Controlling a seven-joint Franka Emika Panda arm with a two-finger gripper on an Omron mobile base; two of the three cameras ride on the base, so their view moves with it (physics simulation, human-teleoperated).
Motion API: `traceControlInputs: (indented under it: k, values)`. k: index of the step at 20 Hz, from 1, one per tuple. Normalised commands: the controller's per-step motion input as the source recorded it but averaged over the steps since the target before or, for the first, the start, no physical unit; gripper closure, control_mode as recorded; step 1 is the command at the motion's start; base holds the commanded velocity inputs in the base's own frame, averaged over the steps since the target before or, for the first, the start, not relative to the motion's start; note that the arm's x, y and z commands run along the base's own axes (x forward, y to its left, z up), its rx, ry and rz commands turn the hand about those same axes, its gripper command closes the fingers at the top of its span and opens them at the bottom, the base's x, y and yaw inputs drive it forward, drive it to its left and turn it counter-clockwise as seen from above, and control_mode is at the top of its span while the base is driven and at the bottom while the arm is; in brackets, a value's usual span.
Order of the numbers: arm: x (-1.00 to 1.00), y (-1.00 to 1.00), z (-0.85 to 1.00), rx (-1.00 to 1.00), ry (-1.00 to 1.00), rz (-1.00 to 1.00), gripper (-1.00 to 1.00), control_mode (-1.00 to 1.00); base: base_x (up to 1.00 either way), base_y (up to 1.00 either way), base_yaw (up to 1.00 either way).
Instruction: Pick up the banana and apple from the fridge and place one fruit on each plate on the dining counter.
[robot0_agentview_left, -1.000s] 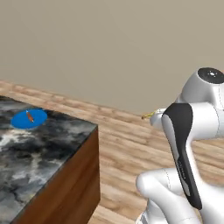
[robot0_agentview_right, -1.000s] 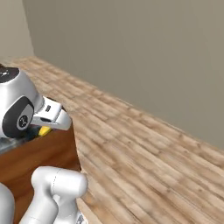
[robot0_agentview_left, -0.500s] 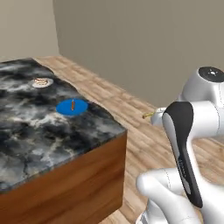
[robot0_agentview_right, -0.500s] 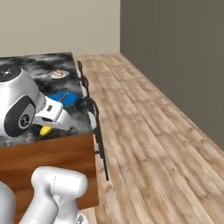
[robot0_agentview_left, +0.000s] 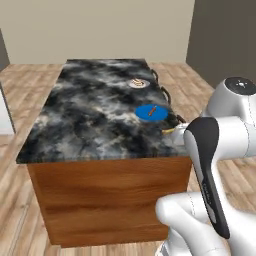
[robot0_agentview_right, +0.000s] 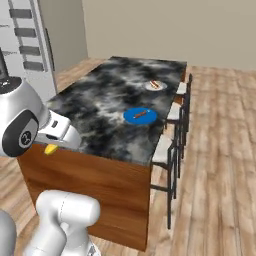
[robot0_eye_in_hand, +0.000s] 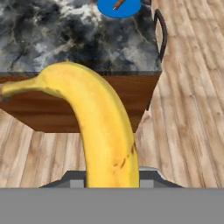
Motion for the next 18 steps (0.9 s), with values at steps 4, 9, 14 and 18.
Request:
traceControlInputs:
  k: [4, 9, 14, 18]
  values:
    - [0.00, 0.00, 0.00, 0.00, 0.00, 0.00, 1.00, 1.00, -0.03, -0.96, 0.59]
    - [0.00, 0.00, 0.00, 0.00, 0.00, 0.00, 1.00, 1.00, -0.11, -1.00, 0.26]
    - [0.00, 0.00, 0.00, 0.00, 0.00, 0.00, 1.00, 1.00, 0.03, -1.00, 0.22]
    - [0.00, 0.00, 0.00, 0.00, 0.00, 0.00, 1.00, 1.00, 0.07, -1.00, 0.20]
